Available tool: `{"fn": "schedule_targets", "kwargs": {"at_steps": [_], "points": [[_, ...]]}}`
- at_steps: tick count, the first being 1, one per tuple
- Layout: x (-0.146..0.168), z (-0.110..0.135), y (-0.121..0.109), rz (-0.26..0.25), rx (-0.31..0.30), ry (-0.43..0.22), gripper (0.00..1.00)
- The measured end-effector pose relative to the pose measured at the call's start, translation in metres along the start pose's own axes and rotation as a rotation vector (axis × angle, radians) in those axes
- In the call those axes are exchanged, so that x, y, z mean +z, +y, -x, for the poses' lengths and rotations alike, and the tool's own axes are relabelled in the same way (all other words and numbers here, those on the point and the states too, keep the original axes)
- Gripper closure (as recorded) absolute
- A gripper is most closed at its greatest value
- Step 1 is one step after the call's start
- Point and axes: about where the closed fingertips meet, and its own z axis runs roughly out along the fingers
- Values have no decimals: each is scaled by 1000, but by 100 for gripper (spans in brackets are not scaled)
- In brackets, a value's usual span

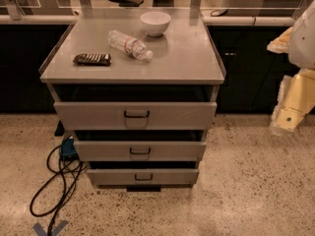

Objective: Open top drawer

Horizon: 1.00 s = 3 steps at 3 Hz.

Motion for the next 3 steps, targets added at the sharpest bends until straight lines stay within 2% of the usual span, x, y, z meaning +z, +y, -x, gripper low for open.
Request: {"fn": "schedule_targets", "kwargs": {"at_steps": [1, 2, 3], "points": [[3, 2, 0, -10, -8, -9, 0], [27, 12, 4, -15, -29, -32, 0], [84, 27, 11, -12, -33, -66, 0]]}}
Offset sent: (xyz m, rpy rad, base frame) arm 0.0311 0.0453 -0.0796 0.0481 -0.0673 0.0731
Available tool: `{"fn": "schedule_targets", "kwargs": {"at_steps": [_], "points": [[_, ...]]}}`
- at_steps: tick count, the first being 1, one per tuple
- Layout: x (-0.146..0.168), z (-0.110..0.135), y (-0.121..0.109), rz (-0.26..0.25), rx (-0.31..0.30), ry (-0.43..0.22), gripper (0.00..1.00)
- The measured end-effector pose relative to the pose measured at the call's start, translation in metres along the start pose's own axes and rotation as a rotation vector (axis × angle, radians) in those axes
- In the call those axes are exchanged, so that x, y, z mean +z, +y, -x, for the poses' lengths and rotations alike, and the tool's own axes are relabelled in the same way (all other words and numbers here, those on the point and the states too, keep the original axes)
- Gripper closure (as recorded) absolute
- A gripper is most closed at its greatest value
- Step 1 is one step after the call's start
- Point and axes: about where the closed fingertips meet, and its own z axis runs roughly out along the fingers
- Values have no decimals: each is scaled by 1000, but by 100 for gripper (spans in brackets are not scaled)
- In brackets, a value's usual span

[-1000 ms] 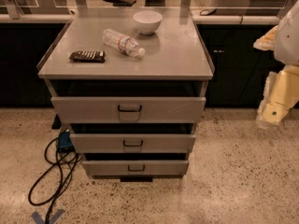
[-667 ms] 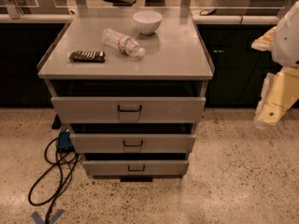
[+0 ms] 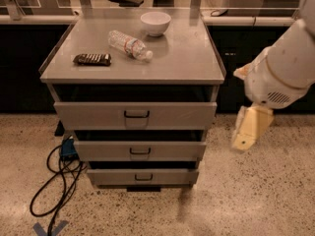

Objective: Open top drawer

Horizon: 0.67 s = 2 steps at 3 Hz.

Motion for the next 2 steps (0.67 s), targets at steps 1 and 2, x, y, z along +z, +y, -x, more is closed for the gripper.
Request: {"fn": "schedule_targets", "kwargs": {"at_steps": [1, 2], "points": [[66, 9, 11, 54, 4, -52, 0], [124, 20, 19, 111, 12, -93, 0]]}}
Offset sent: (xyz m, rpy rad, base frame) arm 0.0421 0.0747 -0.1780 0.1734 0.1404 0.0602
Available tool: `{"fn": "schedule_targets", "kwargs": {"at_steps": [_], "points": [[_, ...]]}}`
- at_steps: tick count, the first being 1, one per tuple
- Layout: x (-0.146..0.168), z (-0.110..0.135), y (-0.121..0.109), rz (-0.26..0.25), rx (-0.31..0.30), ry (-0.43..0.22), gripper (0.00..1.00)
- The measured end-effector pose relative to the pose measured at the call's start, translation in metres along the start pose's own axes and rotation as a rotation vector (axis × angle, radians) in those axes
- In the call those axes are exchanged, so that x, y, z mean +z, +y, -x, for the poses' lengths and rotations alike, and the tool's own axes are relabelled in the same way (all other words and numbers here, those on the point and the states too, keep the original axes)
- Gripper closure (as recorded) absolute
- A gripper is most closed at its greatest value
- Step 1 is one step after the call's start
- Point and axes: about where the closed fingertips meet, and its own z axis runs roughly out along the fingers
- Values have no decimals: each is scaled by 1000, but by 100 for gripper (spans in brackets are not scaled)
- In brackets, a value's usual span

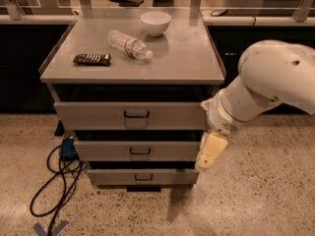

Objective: Open top drawer

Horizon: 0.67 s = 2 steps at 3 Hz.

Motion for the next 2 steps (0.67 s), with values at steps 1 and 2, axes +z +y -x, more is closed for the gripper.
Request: {"fn": "schedule_targets", "kwargs": {"at_steps": [1, 2], "points": [[42, 10, -9, 43, 18, -59, 0], [65, 26, -22, 61, 20, -124, 0]]}}
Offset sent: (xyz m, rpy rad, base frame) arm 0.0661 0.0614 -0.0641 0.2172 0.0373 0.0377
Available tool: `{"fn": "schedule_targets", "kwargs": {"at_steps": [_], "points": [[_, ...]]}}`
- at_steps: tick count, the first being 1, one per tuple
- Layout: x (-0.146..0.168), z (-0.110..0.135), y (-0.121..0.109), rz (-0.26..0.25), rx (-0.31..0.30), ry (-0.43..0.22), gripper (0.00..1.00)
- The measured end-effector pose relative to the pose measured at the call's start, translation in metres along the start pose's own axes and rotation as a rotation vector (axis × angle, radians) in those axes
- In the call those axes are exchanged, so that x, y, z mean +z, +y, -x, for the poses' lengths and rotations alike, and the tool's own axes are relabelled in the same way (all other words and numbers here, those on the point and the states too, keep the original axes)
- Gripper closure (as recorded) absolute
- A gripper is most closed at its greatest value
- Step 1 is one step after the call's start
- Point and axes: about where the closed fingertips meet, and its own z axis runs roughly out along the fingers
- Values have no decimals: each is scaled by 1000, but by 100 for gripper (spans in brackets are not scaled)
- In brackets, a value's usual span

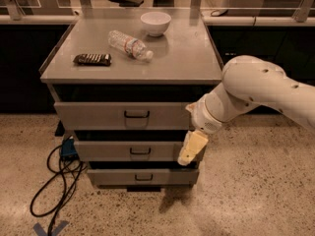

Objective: Open top drawer

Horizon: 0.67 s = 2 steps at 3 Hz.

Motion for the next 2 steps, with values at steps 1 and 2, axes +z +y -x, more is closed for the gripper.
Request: {"fn": "schedule_targets", "kwargs": {"at_steps": [1, 2], "points": [[11, 9, -18, -8, 27, -72, 0], [12, 9, -19, -8, 29, -74, 0]]}}
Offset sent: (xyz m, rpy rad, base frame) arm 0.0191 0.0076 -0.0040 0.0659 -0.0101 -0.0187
